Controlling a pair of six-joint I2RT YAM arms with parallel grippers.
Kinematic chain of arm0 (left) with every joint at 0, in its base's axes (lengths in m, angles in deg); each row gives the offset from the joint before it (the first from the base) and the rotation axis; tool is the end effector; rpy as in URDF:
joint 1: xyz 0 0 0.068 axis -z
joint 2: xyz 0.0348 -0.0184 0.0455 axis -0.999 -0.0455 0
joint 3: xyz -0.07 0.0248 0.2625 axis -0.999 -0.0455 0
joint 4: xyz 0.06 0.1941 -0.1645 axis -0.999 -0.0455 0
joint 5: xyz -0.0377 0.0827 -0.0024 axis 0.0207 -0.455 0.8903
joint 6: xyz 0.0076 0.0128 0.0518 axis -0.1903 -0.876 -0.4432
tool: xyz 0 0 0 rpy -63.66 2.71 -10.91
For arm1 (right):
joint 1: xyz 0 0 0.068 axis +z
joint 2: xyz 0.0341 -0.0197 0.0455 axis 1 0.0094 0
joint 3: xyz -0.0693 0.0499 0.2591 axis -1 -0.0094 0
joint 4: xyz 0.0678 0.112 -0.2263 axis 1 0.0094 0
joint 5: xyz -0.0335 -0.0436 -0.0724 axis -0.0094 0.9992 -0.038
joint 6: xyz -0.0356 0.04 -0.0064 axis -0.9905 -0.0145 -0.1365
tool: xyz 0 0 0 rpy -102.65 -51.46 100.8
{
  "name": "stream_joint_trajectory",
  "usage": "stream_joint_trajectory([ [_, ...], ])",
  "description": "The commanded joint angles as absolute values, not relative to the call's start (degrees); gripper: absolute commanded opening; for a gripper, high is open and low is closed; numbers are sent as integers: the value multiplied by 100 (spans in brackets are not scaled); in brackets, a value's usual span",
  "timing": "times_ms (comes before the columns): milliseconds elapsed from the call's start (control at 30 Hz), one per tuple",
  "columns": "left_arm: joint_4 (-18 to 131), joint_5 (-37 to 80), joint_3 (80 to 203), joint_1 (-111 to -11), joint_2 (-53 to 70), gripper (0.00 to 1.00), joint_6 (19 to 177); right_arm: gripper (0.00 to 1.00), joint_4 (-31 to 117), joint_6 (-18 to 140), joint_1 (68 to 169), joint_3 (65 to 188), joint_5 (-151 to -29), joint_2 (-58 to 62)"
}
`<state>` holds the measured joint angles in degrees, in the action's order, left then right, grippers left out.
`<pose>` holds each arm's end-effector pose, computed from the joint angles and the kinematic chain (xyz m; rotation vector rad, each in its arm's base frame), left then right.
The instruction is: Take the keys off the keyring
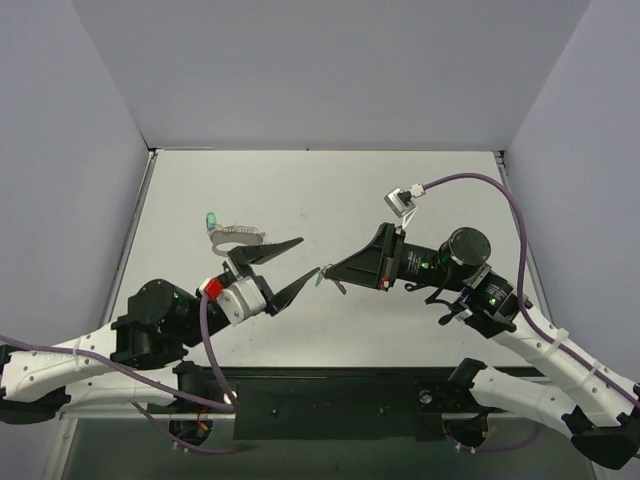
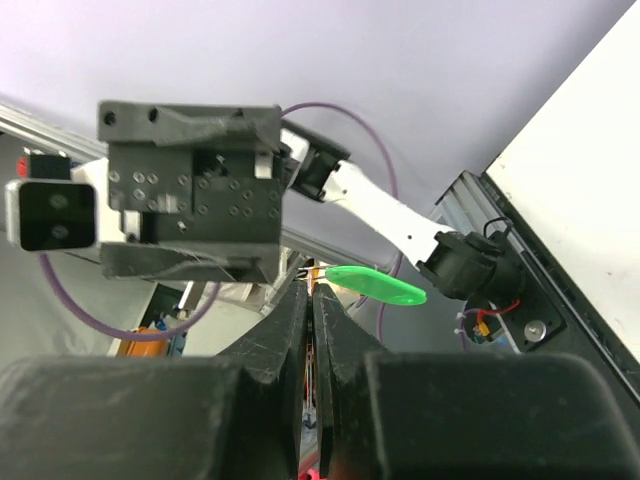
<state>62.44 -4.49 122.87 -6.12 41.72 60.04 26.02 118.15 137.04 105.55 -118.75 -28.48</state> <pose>0.0341 -0.1504 0.4355 0.8336 0.9524 -0.6422 0.1114 0.1534 0.4297 -0.4754 1.5316 1.9855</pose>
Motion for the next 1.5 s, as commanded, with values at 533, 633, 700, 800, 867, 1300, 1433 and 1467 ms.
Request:
stream_joint_trajectory([
  [533, 6151, 2155, 12398, -2209, 4102, 59, 6900, 0, 1244, 12667, 12954, 10339, -12381, -3071],
  [633, 6204, 2155, 12424, -2209, 4068, 58, 6927, 0, 1269, 12659, 12963, 10365, -12416, -3053],
  [700, 6230, 2155, 12460, -2209, 4050, 56, 6918, 0, 1375, 12571, 12981, 10356, -12434, -3071],
  [800, 6318, 2155, 12468, -2209, 4006, 53, 6892, 0, 1375, 12562, 12989, 10295, -12469, -3088],
  [867, 6353, 2120, 12468, -2209, 3971, 51, 6874, 0, 1357, 12562, 13016, 10303, -12495, -3106],
  [1300, 6810, 1988, 12416, -2209, 3742, 40, 7050, 0, 1463, 12421, 13156, 10356, -12522, -3132],
  [1433, 6766, 1997, 12477, -2209, 3733, 36, 7024, 0, 1463, 12404, 13165, 10356, -12530, -3115],
  [1467, 6740, 1988, 12477, -2209, 3733, 36, 7032, 0, 1472, 12404, 13182, 10356, -12522, -3106],
])
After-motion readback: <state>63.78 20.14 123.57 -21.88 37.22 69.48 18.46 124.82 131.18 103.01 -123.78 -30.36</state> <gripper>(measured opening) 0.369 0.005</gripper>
